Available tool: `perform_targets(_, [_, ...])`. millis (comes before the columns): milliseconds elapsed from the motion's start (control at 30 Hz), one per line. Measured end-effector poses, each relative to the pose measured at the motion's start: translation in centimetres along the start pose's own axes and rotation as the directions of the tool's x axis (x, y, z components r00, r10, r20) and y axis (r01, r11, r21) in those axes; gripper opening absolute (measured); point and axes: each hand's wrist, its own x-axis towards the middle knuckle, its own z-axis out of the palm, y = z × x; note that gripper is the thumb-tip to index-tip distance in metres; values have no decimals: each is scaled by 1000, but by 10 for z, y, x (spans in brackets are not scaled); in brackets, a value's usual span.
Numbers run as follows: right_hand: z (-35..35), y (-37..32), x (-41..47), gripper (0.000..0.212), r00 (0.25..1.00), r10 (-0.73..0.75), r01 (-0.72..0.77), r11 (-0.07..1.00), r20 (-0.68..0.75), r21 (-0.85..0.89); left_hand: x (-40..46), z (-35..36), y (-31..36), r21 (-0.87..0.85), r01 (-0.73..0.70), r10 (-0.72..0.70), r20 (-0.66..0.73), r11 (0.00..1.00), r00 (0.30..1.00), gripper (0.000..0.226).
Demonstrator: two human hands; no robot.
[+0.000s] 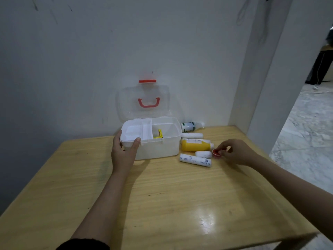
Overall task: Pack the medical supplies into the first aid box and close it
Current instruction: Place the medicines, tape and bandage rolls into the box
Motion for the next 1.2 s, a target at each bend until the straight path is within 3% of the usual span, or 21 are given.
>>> perform_targets(200, [7,3,-11,13,997,-39,42,998,-71,36,0,-2,3,19,21,-21,10,1000,1000,67])
perform_targets(400, [4,0,-15,21,998,-60,60,998,26,-13,-1,-3,5,19,37,-38,14,999,999,67])
perform_targets(533, [5,-2,-15,18,1000,-22,21,999,-16,-37,-2,-4,6,21,54,-54,22,998,998,69])
perform_targets(700, [-10,-19,-11,16,992,-85,84,996,-90,-7,-2,-5,7,29,45,-46,23,999,999,69])
perform_targets(967, [-25,-133,12,19,958,-218,237,968,-185,88,1,-5,6,44,27,-27,19,999,999,71])
perform_targets(1200, [15,-238,68,21,932,-356,362,917,-66,165,3,-6,3,50,34,-36,49,998,998,76])
